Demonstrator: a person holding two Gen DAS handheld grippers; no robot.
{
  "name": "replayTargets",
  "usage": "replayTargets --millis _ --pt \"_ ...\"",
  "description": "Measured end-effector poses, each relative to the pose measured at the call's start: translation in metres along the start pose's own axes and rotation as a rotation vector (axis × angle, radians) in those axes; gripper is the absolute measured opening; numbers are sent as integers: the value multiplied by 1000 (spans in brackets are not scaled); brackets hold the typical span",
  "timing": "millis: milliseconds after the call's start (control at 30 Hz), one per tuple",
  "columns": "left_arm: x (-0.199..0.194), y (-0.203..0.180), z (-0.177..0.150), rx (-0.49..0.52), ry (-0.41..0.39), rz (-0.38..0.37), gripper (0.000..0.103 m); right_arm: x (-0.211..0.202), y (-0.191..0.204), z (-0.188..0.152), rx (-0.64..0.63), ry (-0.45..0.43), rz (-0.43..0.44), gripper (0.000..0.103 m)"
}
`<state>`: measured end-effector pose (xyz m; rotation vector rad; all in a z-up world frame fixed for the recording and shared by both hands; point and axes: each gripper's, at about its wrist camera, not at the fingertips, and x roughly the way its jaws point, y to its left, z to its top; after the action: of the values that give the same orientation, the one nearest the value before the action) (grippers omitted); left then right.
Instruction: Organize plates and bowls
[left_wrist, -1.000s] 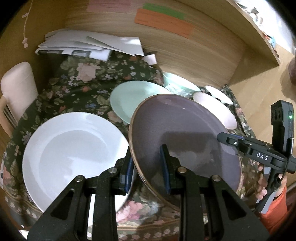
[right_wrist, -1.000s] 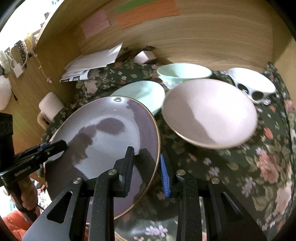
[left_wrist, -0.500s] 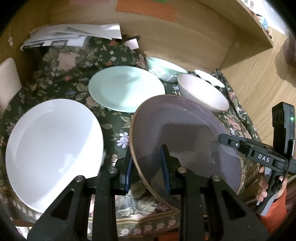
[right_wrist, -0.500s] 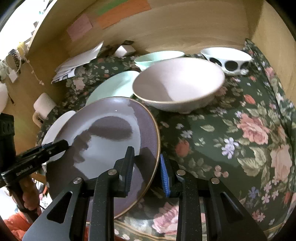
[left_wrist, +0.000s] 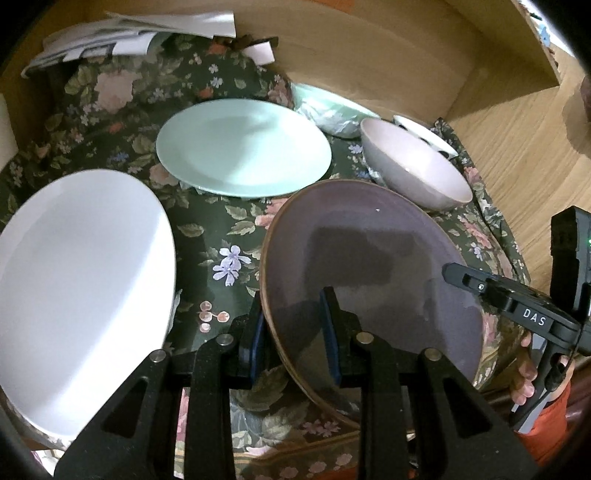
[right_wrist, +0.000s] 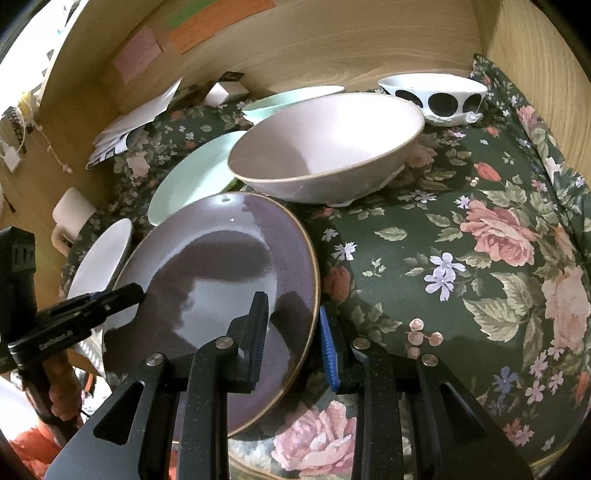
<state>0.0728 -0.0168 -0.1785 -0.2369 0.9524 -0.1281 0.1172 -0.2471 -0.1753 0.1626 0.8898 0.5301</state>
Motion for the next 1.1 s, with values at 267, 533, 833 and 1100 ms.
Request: replayTargets --millis 267,533,833,1100 --pt "3 -2 -1 32 -3 12 30 1 6 -2 -55 -15 -50 25" --pt "-13 -1 -1 86 -67 71 37 -10 14 0 -103 -47 -123 39" --pt "-57 10 2 72 -214 129 65 -35 37 9 -130 -133 -92 52" --pt "-98 25 -3 61 -328 211 87 -33 79 16 -211 -165 -17 63"
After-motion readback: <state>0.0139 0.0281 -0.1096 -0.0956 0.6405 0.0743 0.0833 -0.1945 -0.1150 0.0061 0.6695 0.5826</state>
